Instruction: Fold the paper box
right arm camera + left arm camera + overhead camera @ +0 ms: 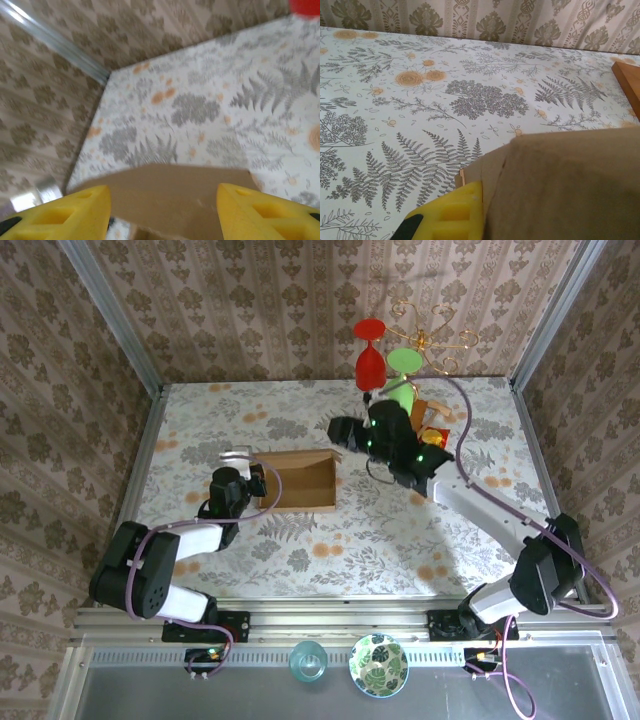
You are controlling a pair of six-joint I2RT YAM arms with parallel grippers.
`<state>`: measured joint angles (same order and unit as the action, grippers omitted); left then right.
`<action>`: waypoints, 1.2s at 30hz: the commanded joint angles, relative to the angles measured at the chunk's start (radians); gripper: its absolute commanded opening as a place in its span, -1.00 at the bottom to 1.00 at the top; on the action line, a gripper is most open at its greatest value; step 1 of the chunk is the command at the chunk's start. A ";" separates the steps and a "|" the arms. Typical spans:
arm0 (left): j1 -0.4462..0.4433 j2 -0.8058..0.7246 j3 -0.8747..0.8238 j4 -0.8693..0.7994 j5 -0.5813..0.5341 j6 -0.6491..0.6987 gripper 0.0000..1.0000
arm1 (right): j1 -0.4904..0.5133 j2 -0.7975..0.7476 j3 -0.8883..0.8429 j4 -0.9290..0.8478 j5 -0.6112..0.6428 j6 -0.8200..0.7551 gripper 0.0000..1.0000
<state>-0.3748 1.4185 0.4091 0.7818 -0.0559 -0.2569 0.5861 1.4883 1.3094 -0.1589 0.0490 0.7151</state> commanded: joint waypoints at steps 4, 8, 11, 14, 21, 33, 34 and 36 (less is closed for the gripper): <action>-0.009 -0.039 -0.012 -0.091 0.056 0.026 -1.00 | -0.047 0.238 0.303 -0.402 -0.006 0.180 0.21; -0.010 -0.032 -0.021 -0.078 0.072 0.016 -1.00 | -0.050 0.402 0.525 -0.600 -0.043 0.214 0.14; -0.009 -0.024 -0.025 -0.069 0.072 0.006 -1.00 | -0.050 0.464 0.585 -0.685 -0.077 0.233 0.09; -0.009 -0.024 -0.026 -0.068 0.069 -0.001 -1.00 | -0.049 0.455 0.545 -0.689 -0.106 0.254 0.07; -0.010 -0.029 -0.029 -0.064 0.074 -0.016 -1.00 | -0.049 0.464 0.471 -0.655 -0.199 0.298 0.09; -0.009 -0.029 -0.041 -0.050 0.059 -0.054 -1.00 | -0.046 0.468 0.415 -0.607 -0.312 0.363 0.04; -0.010 -0.029 -0.041 -0.047 0.059 -0.060 -1.00 | -0.045 0.468 0.417 -0.609 -0.316 0.365 0.03; -0.010 -0.035 -0.038 -0.046 0.050 -0.076 -1.00 | -0.040 0.465 0.415 -0.614 -0.317 0.368 0.03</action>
<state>-0.3790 1.3918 0.3920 0.7704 -0.0120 -0.2909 0.5404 1.9648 1.7367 -0.7593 -0.2268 1.0447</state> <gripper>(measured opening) 0.064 0.517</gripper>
